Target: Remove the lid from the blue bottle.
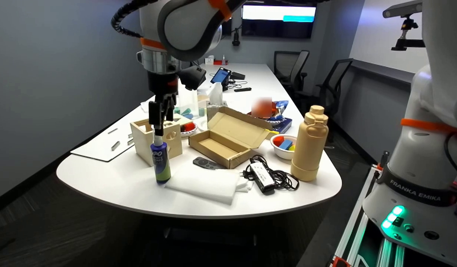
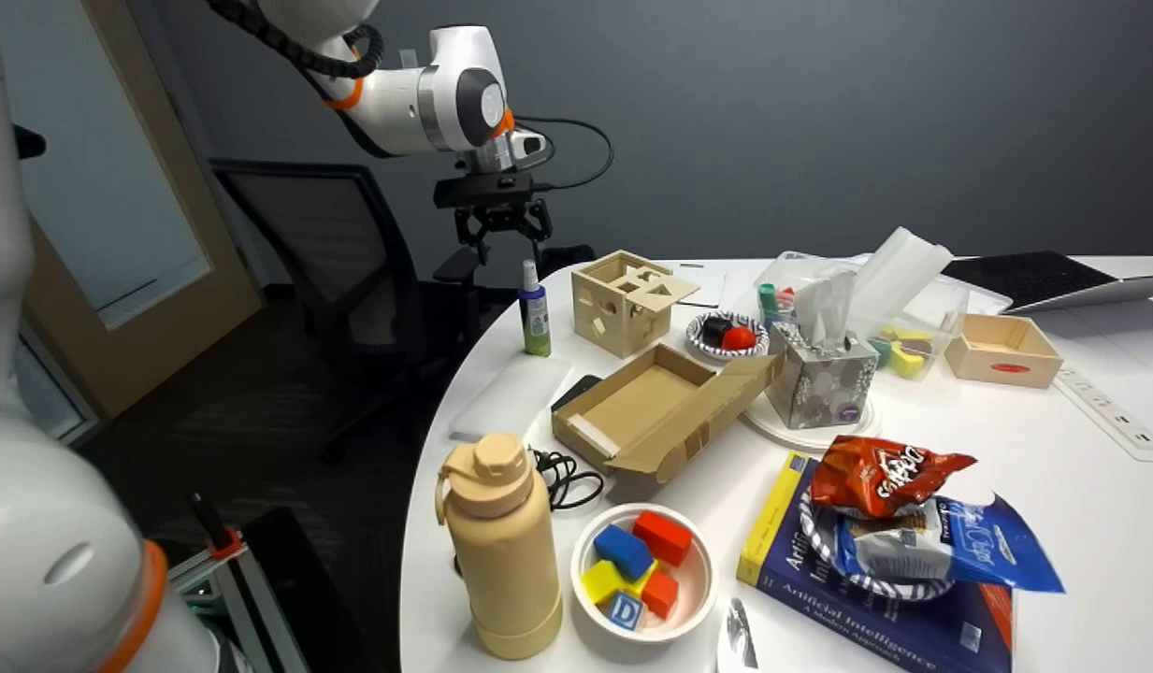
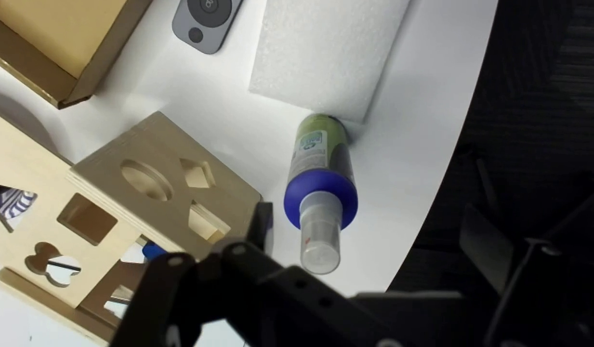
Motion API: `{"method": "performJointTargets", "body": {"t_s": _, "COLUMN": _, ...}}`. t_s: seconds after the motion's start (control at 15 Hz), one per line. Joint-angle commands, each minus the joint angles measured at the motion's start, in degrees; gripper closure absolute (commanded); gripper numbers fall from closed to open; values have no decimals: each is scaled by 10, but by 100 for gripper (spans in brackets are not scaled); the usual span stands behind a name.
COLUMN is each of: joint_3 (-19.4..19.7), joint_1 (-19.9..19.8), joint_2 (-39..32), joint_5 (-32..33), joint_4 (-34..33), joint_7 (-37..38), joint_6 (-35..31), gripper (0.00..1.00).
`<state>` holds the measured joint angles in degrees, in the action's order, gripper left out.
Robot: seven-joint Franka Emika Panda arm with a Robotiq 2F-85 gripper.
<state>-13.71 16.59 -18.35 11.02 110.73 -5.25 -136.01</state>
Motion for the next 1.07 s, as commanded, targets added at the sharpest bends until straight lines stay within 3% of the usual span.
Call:
{"method": "performJointTargets", "body": {"t_s": 0.0, "joint_3": 16, "joint_1": 17, "joint_2": -41, "joint_5": 33, "joint_4": -54, "joint_7": 22, "joint_6": 17, "gripper": 0}}
{"method": "performJointTargets", "body": {"t_s": 0.6, "joint_3": 31, "joint_1": 30, "joint_2": -90, "joint_5": 44, "joint_4": -114, "joint_7": 28, "joint_6": 26, "gripper": 0}}
{"method": "performJointTargets", "body": {"t_s": 1.0, "joint_3": 31, "joint_1": 36, "joint_2": -85, "joint_5": 44, "joint_4": -124, "joint_7": 30, "joint_6": 53, "gripper": 0}}
